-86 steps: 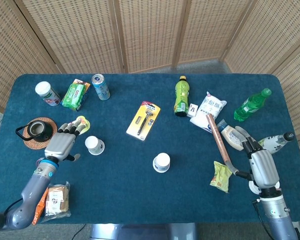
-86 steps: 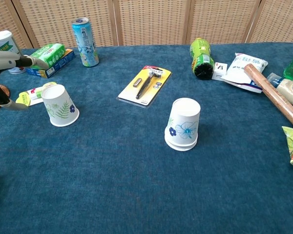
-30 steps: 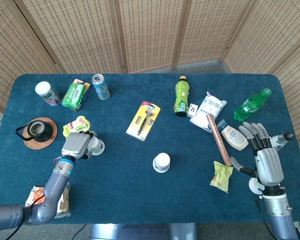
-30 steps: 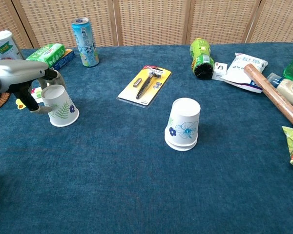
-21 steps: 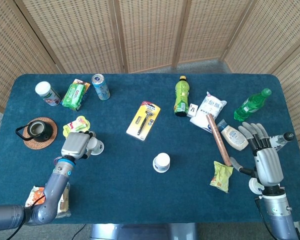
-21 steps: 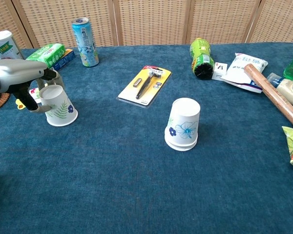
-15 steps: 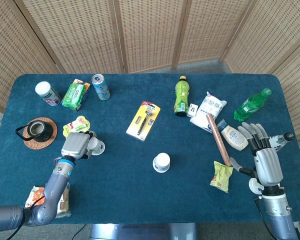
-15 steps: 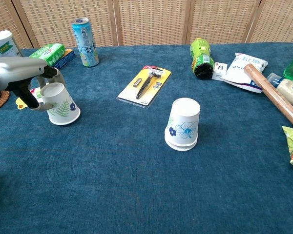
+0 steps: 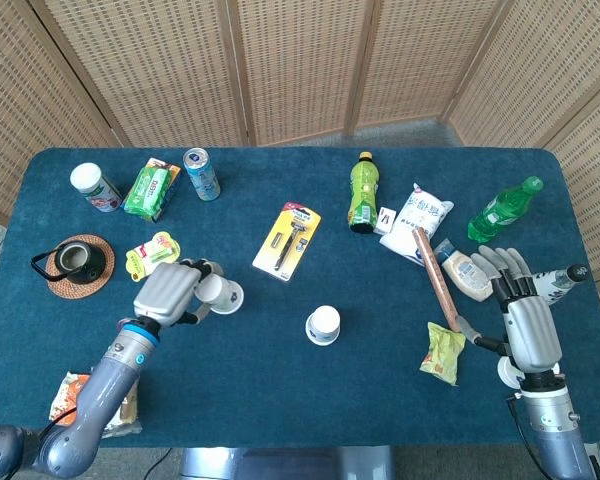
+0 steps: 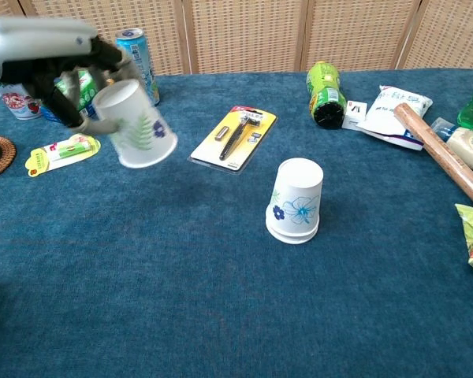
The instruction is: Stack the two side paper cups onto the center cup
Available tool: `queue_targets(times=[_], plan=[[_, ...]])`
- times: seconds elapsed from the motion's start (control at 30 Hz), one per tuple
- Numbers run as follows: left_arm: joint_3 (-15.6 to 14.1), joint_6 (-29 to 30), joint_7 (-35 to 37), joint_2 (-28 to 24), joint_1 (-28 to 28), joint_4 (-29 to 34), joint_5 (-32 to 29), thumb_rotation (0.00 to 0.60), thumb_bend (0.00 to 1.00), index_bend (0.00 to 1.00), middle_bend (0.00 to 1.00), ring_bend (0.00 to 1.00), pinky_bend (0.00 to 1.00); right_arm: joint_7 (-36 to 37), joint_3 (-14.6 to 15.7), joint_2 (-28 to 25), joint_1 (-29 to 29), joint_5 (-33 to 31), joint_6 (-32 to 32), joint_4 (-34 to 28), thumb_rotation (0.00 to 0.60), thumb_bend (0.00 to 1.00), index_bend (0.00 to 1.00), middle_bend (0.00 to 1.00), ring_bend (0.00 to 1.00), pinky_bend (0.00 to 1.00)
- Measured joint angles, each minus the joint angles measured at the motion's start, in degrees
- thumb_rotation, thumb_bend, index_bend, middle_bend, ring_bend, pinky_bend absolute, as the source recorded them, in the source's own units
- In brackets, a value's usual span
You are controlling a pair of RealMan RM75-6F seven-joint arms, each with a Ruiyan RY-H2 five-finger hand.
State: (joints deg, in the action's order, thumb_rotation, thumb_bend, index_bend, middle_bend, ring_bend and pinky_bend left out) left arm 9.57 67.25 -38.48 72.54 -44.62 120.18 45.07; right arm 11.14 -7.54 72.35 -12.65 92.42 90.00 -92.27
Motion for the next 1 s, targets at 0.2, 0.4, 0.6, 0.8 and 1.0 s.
queue_targets(times=[0.2, 0.4, 0.6, 0.8, 1.0], plan=[[2.9, 1.9, -5.5, 0.0, -4.5, 6.2, -0.8, 0.6, 0.42, 0.31, 0.38, 0.37, 0.53, -0.7, -0.6, 0.0, 0.2, -0.7, 0.6, 0.6, 0.6, 0.27, 0.11, 0.05, 0.0, 0.01], [5.4, 4.0, -10.8, 3.4, -9.9, 7.4, -6.0, 0.6, 0.42, 0.31, 0.38, 0.37, 0.53, -1.1, -1.4, 0.1, 0.5, -1.7, 1.2, 0.8, 0.6, 0.24, 0.1, 0.05, 0.0, 0.0], [7.3, 5.1, -13.2, 8.4, -15.1, 5.8, -12.2, 0.6, 0.42, 0.31, 0.38, 0.37, 0.53, -1.1, -1.8, 0.0, 0.9, -1.6, 2.2, 0.8, 0.6, 0.12, 0.06, 0.0, 0.0, 0.0], [8.0, 6.7, -15.6, 12.3, -19.1, 3.9, -16.1, 0.6, 0.42, 0.31, 0.38, 0.37, 0.53, -0.8, -2.2, -0.2, 1.1, -2.4, 2.1, 0.4, 0.6, 0.09, 0.03, 0.0, 0.0, 0.0], [8.2, 7.5, -16.6, 15.2, -21.8, 1.5, -18.3, 0.6, 0.42, 0.31, 0.38, 0.37, 0.53, -0.3, -2.2, -0.6, 1.2, -2.2, 2.3, 0.0, 0.6, 0.09, 0.02, 0.0, 0.0, 0.0]])
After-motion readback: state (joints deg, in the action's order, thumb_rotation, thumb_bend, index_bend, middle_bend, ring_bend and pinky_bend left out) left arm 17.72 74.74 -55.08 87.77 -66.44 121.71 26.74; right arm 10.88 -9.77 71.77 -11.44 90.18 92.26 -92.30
